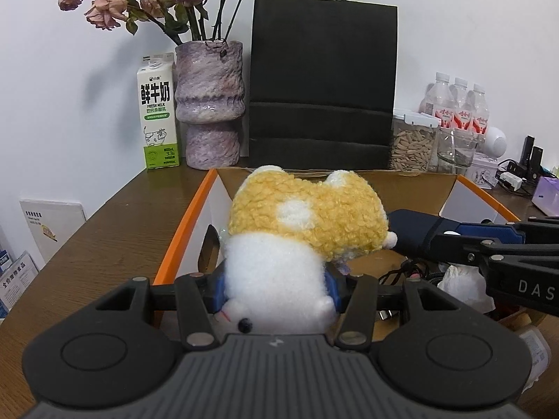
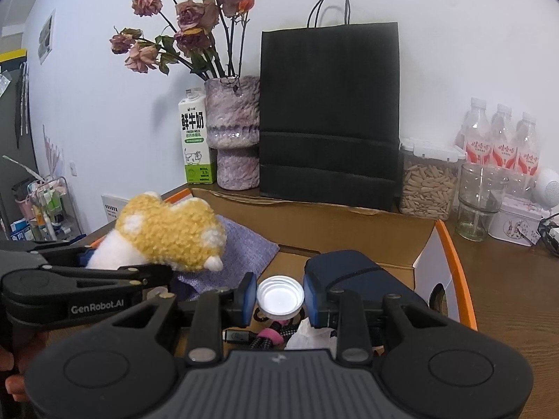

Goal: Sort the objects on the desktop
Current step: 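Carry the plush dog and white cap with both grippers over the box, then lower the plush dog and cap into the box and open both grippers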

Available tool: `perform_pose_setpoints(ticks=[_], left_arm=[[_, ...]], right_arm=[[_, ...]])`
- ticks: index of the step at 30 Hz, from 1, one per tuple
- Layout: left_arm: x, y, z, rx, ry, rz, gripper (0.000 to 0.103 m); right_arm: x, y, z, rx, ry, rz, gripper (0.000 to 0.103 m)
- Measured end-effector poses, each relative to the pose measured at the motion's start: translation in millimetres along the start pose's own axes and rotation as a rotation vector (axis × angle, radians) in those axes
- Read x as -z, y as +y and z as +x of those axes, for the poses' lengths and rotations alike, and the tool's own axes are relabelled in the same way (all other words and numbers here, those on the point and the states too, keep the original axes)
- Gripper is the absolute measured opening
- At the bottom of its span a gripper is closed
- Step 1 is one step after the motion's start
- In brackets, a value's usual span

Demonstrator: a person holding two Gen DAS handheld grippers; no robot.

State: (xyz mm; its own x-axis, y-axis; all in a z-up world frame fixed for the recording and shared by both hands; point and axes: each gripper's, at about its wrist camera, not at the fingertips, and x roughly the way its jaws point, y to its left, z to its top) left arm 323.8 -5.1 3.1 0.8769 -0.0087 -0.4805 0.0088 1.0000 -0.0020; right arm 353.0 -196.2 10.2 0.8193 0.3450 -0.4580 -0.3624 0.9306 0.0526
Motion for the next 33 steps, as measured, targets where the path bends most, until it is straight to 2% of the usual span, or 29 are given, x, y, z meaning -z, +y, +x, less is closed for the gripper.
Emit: perform_pose_setpoints(ticks=[5, 6, 8, 9, 10, 11, 13, 15, 17, 18, 33], left_arm=[[-1.4, 2.0, -3.3, -0.006, -0.013, -0.001, 0.055], [-1.8, 2.3, -4.3, -0.009, -0.018, -0.001, 0.057], [-2.1, 3.6, -6.9, -0.012, -0.030, -0.005, 0.062], [-2.6, 4.3, -8.0, -0.016, -0.041, -0.005, 0.066], [-2.4, 4.4, -9.6, -0.022, -0.056, -0.003, 0.069], [-2.5, 3.9, -11.1, -0.030, -0.069, 0.004, 0.070], [-3.2, 3.3, -13.2, -0.036, -0.081, 0.008, 0.081], [-4.3, 3.4, -15.7, -0.032, -0.091, 0.006, 0.088], [-5.6, 3.2, -17.8, -0.040, -0.100, 0.004, 0.102], [-6.1, 3.2, -19.0, -0.045, -0.108, 0.002, 0.103], [-13.0, 5.8, -28.2, -0.056, -0.140, -0.020, 0.103]], right_arm=[[-1.5, -1.5, -2.4, 0.007, -0.005, 0.007, 0.029], [-2.5, -2.2, -3.0, 0.010, -0.007, 0.009, 0.033], [-3.8, -3.7, -6.0, 0.016, -0.017, 0.018, 0.050], [-4.4, -4.4, -7.5, 0.021, -0.023, 0.019, 0.064], [-5.0, -4.9, -9.0, 0.027, -0.027, 0.018, 0.070], [-5.7, -5.4, -10.6, 0.030, -0.033, 0.016, 0.072], [-7.6, -6.7, -12.6, 0.034, -0.038, 0.015, 0.087], [-8.1, -7.4, -14.6, 0.038, -0.045, 0.014, 0.094], [-8.9, -7.2, -15.7, 0.045, -0.045, 0.004, 0.100], [-9.0, -7.2, -16.4, 0.049, -0.046, 0.002, 0.103], [-12.1, -5.2, -22.6, 0.056, -0.054, -0.010, 0.103]])
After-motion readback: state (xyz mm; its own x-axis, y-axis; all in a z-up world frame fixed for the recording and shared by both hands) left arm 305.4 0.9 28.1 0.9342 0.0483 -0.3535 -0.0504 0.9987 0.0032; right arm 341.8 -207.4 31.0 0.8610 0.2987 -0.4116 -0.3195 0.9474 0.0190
